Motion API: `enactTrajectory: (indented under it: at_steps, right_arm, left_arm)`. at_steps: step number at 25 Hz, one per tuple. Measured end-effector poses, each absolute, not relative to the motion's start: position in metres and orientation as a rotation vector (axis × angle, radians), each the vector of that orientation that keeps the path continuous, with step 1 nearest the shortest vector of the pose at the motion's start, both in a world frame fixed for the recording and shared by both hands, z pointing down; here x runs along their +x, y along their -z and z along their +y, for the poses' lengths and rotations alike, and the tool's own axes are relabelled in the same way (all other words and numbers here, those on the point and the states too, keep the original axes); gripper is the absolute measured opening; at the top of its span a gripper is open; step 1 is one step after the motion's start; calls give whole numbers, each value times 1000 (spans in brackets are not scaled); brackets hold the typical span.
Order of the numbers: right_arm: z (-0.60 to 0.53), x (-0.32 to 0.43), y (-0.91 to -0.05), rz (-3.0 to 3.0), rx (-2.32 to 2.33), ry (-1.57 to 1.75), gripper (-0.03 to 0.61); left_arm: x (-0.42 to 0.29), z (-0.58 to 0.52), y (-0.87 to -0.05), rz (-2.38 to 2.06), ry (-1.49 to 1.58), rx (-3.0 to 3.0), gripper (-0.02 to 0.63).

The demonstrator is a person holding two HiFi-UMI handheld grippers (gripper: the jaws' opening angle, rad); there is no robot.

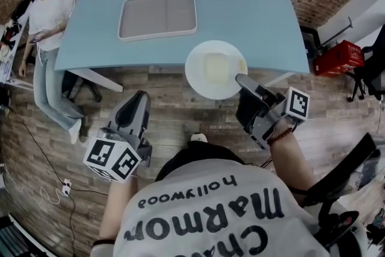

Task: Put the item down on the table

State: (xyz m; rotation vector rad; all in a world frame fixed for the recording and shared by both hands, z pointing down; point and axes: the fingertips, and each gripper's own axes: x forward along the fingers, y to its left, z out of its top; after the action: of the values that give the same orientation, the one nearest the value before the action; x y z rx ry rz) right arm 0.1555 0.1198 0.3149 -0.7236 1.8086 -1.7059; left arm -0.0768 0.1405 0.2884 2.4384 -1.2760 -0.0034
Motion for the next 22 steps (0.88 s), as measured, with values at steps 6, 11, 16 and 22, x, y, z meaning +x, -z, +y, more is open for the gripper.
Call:
enactTrajectory:
  at_steps: [6, 11, 16, 22]
  right_arm:
    - [84, 162, -321, 1810, -719, 1715, 43]
    - [79, 162, -325, 1815, -697, 1707, 43]
    - [70, 167, -327, 1820, -703, 1720, 43]
    - [57, 165, -330, 1817, -695, 1747, 43]
  left_arm:
    - [-70, 110, -295, -1283, -4, 2435, 37]
    - [-69, 106, -296, -1303, 1, 2450, 37]
    - [-58, 95, -295, -1291, -4, 2458, 37]
    - [-60, 86, -297, -1301, -27, 2446, 37]
